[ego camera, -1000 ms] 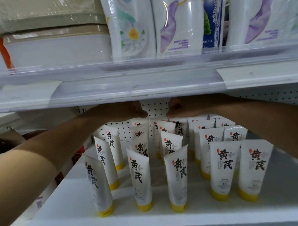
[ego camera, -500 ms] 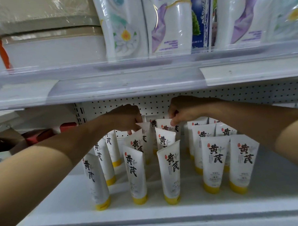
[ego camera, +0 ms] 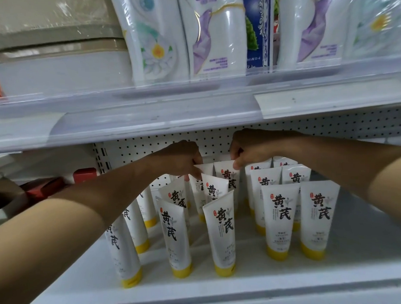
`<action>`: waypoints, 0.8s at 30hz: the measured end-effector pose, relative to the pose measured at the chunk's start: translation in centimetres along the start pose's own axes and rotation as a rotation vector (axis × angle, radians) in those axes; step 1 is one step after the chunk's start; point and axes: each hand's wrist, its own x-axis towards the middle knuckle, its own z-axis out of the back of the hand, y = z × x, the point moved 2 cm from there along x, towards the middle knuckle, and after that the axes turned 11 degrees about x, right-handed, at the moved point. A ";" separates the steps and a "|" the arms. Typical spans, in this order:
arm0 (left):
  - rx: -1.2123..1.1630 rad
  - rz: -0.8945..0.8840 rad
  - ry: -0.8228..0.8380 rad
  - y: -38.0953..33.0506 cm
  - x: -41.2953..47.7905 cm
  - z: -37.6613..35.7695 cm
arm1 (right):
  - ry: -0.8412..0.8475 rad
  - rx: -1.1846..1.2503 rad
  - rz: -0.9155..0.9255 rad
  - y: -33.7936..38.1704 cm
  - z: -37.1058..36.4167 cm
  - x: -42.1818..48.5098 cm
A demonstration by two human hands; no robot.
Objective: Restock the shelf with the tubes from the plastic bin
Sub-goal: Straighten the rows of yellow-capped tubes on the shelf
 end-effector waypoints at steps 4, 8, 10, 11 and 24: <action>-0.015 -0.001 -0.007 0.0 0.1 -0.1 | 0.003 0.008 0.005 -0.3 0.1 0.0; -0.015 0.004 -0.004 0.0 0.2 -0.1 | 0.003 0.016 0.005 -0.5 -0.1 0.1; -0.020 0.005 -0.003 0.1 0.4 -0.2 | 0.003 0.015 0.005 -0.6 -0.1 0.2; -0.023 0.009 -0.003 0.1 0.5 -0.3 | 0.003 0.013 0.005 -0.7 0.0 0.2; -0.008 0.004 0.009 0.3 0.4 -0.5 | 0.022 -0.023 0.031 -0.6 0.1 0.3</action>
